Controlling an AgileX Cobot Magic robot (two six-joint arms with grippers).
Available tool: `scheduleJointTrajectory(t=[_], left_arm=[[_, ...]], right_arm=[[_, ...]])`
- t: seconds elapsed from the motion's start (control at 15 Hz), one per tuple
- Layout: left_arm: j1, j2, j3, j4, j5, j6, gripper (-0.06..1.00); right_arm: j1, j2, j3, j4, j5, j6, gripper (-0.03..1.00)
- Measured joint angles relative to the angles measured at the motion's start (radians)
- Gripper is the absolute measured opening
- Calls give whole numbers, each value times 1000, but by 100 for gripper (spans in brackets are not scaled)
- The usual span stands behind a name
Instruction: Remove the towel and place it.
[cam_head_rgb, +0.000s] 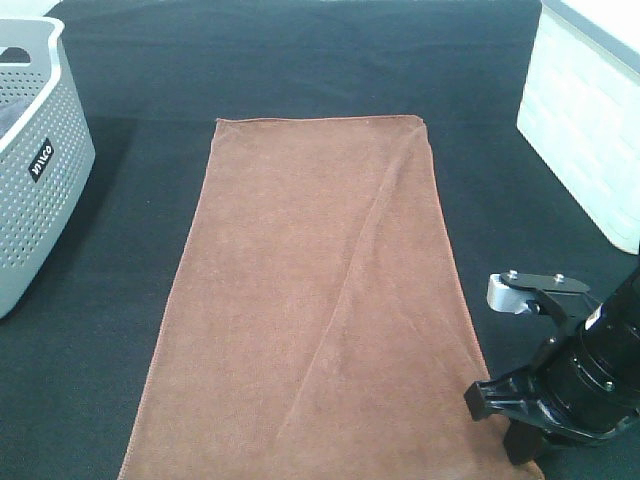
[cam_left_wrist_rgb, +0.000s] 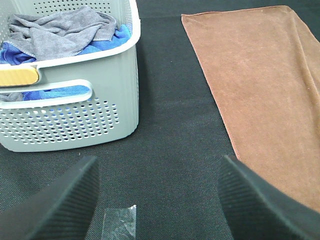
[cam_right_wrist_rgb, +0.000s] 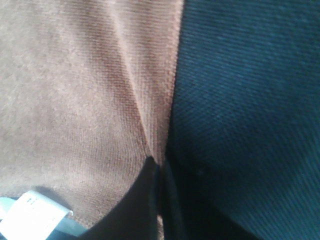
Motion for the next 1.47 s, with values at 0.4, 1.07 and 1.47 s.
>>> scheduleJointTrajectory(t=[0.4, 1.07, 1.47], left_arm=[[0, 0, 0, 0, 0, 0, 65], [0, 0, 0, 1, 0, -1, 65], [0, 0, 7, 1, 0, -2, 65]], right_arm=[[1, -4, 0, -60, 0, 69, 3], [0, -371, 17, -133, 131, 97, 67], [0, -923, -34, -165, 350, 109, 68]])
